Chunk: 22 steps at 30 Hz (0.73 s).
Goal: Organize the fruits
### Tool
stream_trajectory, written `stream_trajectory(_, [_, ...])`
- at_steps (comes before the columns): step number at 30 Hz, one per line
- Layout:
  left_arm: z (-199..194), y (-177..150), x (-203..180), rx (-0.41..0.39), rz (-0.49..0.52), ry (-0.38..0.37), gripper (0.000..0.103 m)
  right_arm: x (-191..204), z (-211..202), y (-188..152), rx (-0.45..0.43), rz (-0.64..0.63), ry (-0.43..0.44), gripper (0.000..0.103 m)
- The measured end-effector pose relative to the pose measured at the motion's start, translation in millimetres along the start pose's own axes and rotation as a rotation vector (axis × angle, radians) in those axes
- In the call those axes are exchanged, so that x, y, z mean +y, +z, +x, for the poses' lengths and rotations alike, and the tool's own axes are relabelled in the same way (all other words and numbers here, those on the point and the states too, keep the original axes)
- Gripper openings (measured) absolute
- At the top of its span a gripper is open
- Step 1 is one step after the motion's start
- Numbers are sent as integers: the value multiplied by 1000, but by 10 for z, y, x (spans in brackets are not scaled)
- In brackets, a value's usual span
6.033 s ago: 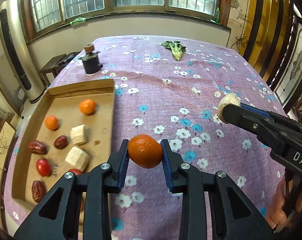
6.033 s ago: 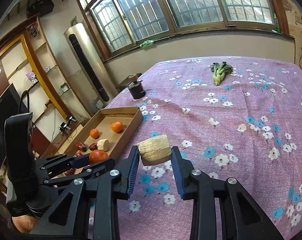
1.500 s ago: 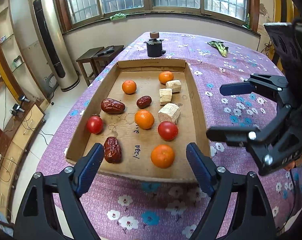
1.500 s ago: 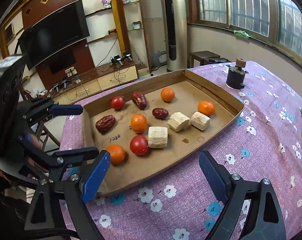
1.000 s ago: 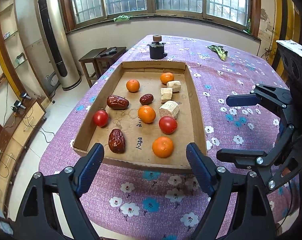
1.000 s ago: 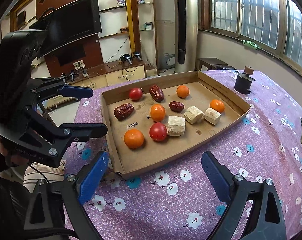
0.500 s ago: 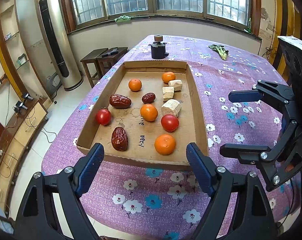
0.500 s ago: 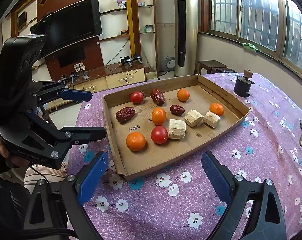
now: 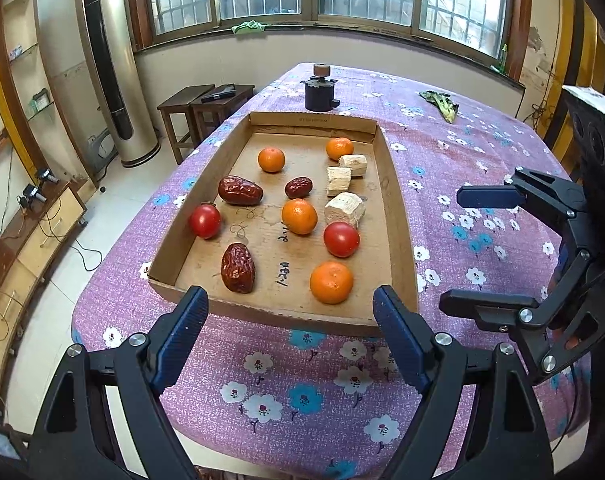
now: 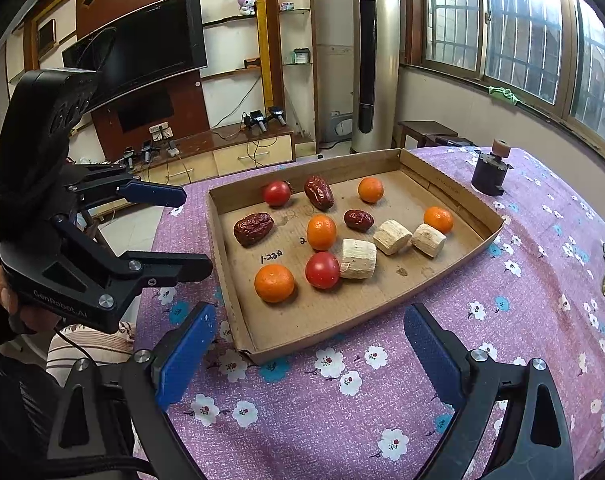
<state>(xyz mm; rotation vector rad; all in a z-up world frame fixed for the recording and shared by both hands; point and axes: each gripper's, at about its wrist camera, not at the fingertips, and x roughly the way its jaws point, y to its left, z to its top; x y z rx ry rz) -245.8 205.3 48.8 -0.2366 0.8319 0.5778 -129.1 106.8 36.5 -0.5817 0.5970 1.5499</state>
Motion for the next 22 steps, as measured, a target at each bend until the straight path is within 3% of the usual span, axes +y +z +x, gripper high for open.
stream_trajectory(22, [-42, 9, 19, -23, 1, 13, 85, 53, 27, 16, 2, -13, 11, 96])
